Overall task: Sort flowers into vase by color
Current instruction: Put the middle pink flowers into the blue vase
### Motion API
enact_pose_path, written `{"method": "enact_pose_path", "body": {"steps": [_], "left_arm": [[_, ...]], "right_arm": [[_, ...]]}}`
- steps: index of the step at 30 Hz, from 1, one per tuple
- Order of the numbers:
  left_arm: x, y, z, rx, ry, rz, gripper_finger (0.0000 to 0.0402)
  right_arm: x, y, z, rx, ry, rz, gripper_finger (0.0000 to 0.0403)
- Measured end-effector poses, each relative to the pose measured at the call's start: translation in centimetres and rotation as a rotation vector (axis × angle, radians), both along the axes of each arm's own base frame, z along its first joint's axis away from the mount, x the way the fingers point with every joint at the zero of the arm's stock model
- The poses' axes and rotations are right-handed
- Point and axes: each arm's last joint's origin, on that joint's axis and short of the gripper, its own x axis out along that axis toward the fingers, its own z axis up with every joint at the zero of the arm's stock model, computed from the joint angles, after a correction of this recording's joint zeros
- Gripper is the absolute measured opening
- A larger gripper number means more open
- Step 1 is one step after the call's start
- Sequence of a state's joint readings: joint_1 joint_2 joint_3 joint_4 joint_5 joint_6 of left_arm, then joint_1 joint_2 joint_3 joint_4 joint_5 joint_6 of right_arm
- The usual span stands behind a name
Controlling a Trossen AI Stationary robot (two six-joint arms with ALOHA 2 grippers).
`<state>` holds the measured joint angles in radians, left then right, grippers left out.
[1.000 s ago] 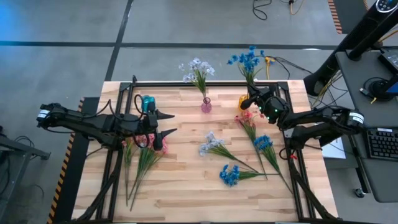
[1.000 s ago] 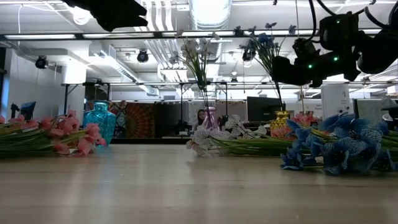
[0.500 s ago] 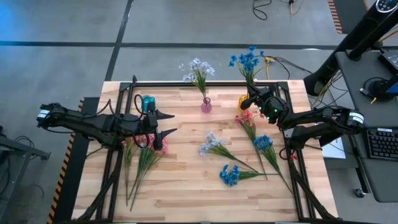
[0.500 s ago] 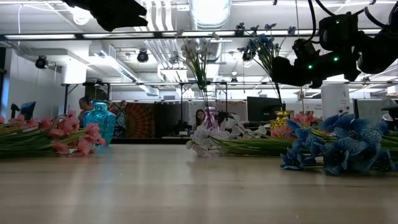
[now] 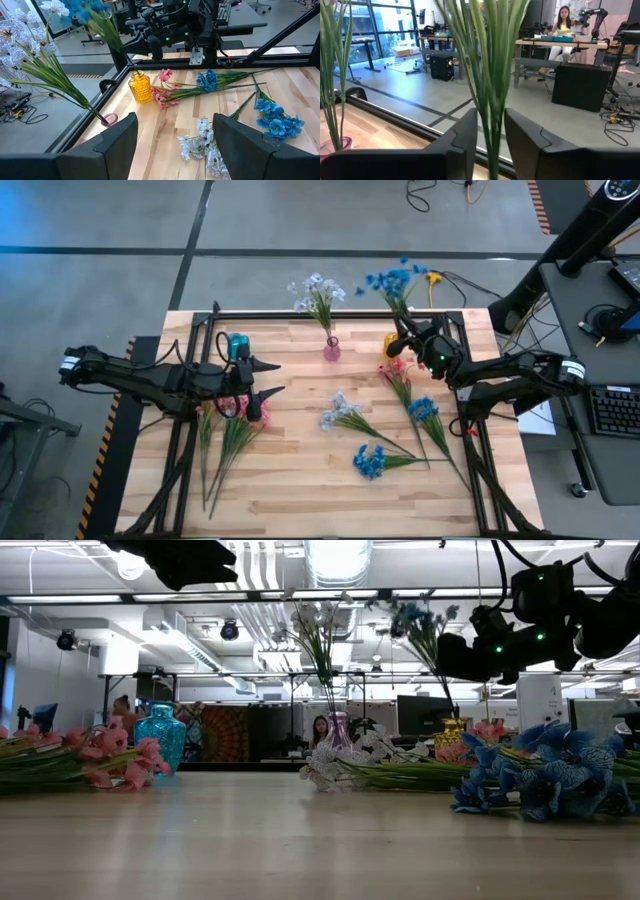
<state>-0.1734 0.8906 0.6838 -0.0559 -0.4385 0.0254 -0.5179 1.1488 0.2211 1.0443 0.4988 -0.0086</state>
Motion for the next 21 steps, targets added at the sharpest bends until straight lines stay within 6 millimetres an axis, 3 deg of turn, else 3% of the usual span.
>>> {"method": "enact_pose_path", "body": {"steps": [10,21], "left_arm": [[0.0,0.0,-0.1,-0.006,0.005,0.002,0.0239],[-0.1,0.0,-0.2,-0.052,0.007,0.014,0.0239]], "right_arm": [[0.0,0.0,-0.1,0.014,-0.011,0.002,0.0151],[-1.0,0.6,-0.3,0.157,0.019,-0.004,0.0196]]}}
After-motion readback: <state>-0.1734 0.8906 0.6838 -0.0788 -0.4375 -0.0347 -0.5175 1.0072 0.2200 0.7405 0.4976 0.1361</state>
